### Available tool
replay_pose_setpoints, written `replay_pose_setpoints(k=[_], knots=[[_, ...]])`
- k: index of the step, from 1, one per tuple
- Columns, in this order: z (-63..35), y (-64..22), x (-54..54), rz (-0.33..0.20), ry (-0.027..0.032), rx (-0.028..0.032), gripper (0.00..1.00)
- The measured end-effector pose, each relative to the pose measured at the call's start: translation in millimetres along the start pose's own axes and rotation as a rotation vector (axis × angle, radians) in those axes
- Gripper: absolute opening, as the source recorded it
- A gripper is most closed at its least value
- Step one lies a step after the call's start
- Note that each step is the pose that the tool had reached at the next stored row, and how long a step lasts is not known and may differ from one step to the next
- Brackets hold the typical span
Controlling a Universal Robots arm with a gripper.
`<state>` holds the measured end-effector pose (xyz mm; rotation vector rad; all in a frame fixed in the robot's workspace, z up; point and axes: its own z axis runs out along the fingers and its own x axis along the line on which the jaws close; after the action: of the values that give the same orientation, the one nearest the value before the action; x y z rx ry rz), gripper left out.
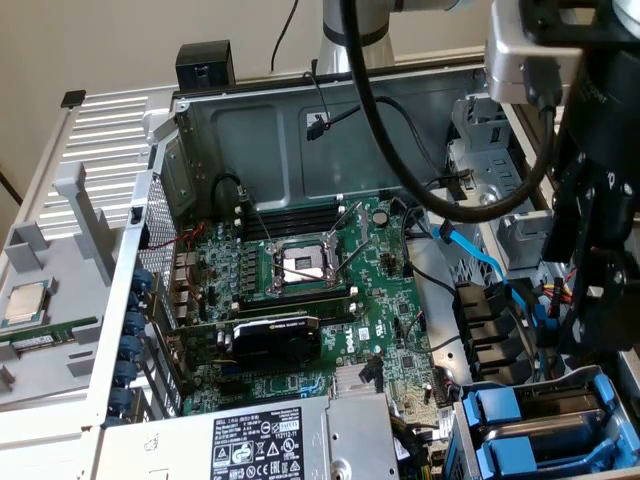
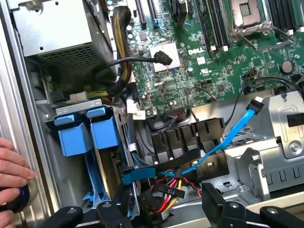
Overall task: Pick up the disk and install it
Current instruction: 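Insert the first disk wire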
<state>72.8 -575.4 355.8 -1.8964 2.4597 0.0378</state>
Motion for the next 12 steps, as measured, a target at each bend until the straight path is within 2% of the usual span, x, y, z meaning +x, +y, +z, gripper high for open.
replay_pose_setpoints(k=[4, 7, 8, 10, 11, 12], knots=[[6.5, 2.3, -1.3, 0.013, 0.0002, 0.0006, 0.71], [7.9, 5.2, -1.6, 0.016, -0.0001, 0.0007, 0.71], [8.0, 5.7, -1.6, 0.016, -0.0001, 0.0007, 0.69], [8.2, 6.0, -1.7, 0.016, 0.0002, 0.0008, 0.56], [8.4, 6.2, -1.8, 0.017, 0.0001, 0.0008, 0.56], [8.4, 6.3, -1.8, 0.017, 0.0002, 0.0007, 0.51]])
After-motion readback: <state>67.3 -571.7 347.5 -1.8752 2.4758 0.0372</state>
